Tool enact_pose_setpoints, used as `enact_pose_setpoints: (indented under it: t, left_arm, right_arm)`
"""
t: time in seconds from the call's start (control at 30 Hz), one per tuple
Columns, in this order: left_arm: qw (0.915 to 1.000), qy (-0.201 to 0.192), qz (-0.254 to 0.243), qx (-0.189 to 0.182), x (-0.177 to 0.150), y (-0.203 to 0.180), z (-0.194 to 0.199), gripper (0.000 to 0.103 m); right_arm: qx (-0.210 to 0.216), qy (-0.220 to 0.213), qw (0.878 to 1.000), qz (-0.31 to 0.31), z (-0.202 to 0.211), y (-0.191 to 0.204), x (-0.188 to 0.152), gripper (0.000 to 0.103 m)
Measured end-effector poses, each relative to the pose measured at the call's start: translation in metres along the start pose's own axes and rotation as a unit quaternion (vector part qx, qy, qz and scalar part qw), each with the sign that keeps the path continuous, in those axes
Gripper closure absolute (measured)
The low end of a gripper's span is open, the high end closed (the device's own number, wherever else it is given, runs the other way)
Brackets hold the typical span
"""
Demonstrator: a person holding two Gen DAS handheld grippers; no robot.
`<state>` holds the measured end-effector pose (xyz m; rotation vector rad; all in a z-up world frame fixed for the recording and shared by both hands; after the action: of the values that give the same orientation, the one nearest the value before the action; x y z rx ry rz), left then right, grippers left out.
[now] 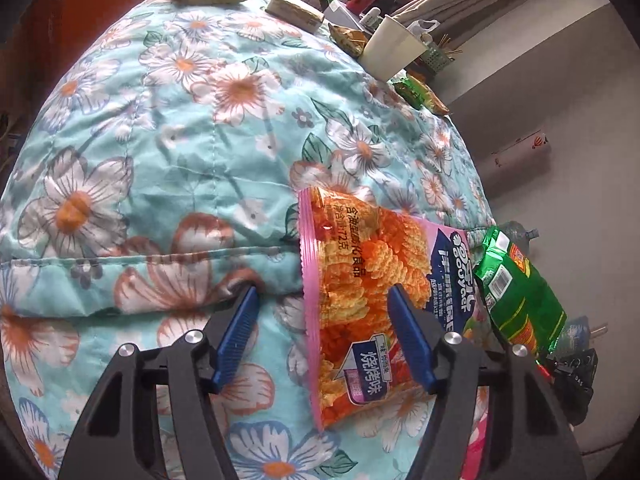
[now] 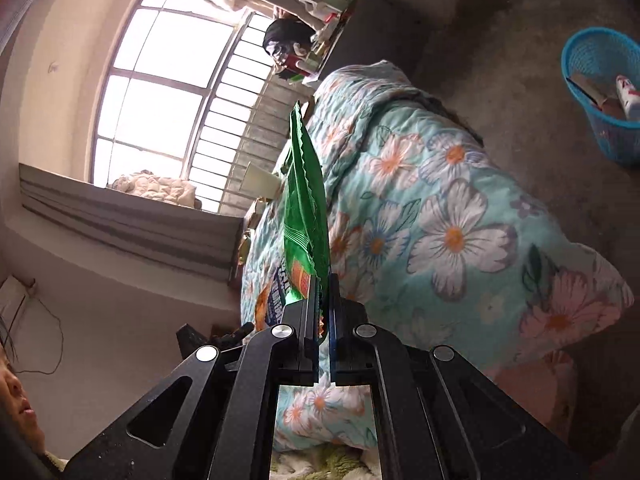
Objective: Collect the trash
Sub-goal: 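Lift both snack bags and carry them over the wastebasket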
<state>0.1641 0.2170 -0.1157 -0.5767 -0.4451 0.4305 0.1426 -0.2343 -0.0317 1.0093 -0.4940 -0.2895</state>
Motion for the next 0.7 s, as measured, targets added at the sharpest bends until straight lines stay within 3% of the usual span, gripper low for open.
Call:
enact_pose_setpoints:
  t: [0.07, 0.17, 0.2, 0.27, 0.33, 0.37, 0.5, 0.6, 0.67, 0.7]
  left_arm:
    - [0.9976, 0.023, 0.038, -0.052, -0.001, 0.002, -0.001, 0.043]
    - [0.9867, 0.041, 0.088, -0.131, -0.004, 0.002, 0.002, 0.045]
    - [0.9796, 0.043, 0.103, -0.167, -0.004, 0.001, 0.005, 0.045]
    - [0.9565, 0.049, 0.134, -0.255, -0.005, -0.003, 0.012, 0.045]
    - [0.9409, 0.053, 0.144, -0.302, -0.007, -0.008, 0.016, 0.045]
    - [0.9406, 0.053, 0.141, -0.304, -0.009, -0.01, 0.017, 0.045]
    - [0.9577, 0.06, 0.121, -0.254, -0.019, -0.019, 0.004, 0.047]
    - [0.9625, 0.064, 0.109, -0.24, -0.025, -0.025, -0.001, 0.067]
    - [0.9642, 0.058, 0.099, -0.239, -0.026, -0.029, 0.001, 0.09]
    - [0.9655, 0.053, 0.091, -0.238, -0.026, -0.033, 0.003, 0.092]
  right_arm:
    - [-0.005, 0.008, 1.0, -0.005, -0.009, -0.005, -0.003, 0.101]
    - [-0.013, 0.019, 1.0, -0.004, -0.018, -0.009, -0.009, 0.101]
    - [-0.015, 0.023, 1.0, -0.004, -0.021, -0.01, -0.009, 0.101]
    - [-0.016, 0.028, 0.999, -0.006, -0.026, -0.015, -0.011, 0.101]
    - [-0.015, 0.033, 0.999, -0.011, -0.026, -0.019, -0.013, 0.101]
    - [-0.013, 0.034, 0.999, -0.015, -0.029, -0.02, -0.014, 0.101]
    - [-0.004, 0.038, 0.999, -0.029, -0.028, -0.028, -0.018, 0.101]
    - [0.01, 0.038, 0.998, -0.041, -0.031, -0.033, -0.018, 0.101]
    - [0.024, 0.037, 0.998, -0.053, -0.027, -0.033, -0.019, 0.101]
    - [0.034, 0.034, 0.997, -0.058, -0.026, -0.033, -0.017, 0.101]
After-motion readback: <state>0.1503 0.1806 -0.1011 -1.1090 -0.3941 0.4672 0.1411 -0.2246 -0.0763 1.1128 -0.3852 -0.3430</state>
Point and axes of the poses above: each gripper's, at about its wrist camera, not at the fingertips, and z roughly against the way its jaws point, y to its left, x to its top, the point moved 5 cm from there along -z, roughly the way its jaws point, and after that the axes turned 4 degrees about z, right-handed, at the moved point
